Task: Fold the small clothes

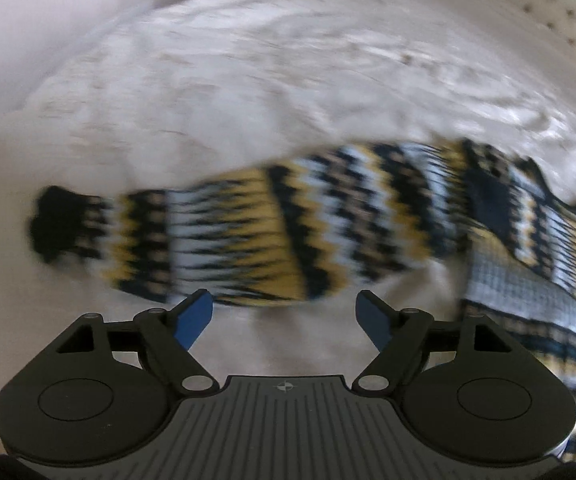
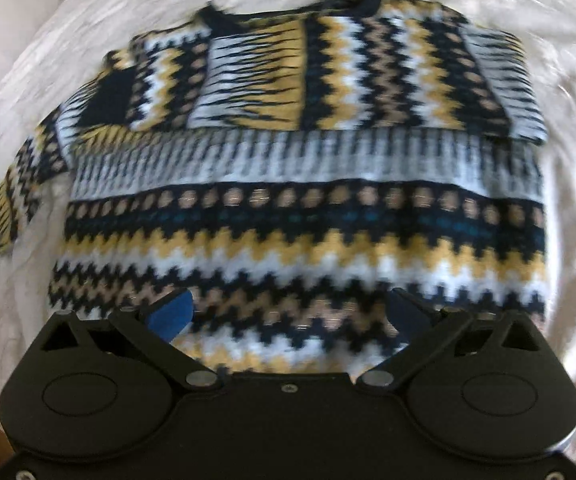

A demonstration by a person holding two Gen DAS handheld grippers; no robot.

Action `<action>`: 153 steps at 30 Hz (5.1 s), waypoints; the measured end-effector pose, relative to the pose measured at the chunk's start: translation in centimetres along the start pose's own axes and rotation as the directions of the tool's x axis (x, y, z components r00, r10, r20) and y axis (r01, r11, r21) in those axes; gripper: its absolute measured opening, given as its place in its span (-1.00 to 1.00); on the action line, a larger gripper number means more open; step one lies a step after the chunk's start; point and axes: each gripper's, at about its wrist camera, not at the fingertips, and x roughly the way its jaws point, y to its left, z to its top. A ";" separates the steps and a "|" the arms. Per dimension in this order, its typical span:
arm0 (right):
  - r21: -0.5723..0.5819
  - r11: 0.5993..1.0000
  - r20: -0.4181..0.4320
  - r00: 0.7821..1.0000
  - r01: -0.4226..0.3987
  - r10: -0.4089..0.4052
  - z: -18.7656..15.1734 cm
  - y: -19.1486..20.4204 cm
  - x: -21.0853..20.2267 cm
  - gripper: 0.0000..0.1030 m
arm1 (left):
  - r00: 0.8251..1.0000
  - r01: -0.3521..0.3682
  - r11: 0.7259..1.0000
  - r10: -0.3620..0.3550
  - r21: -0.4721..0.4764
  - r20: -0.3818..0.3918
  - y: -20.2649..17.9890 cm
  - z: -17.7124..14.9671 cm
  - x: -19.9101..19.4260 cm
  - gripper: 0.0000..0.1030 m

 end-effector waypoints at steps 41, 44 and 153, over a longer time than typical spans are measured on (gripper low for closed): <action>-0.032 0.992 0.015 0.992 -0.121 0.121 -0.7 4.9 -1.1 0.99 | 0.931 0.200 0.967 -0.137 -0.160 0.338 5.6 9.4 -5.5 -0.90; -0.024 0.989 0.020 0.989 -0.148 0.148 -0.8 3.5 -1.3 0.99 | 0.892 0.232 0.971 -0.193 -0.049 0.409 1.1 11.7 -8.5 -0.90; 0.041 0.999 0.180 0.983 0.024 -0.031 11.8 -12.8 0.0 0.99 | 0.983 0.177 0.930 -0.185 0.322 -0.005 -16.1 6.6 7.3 0.98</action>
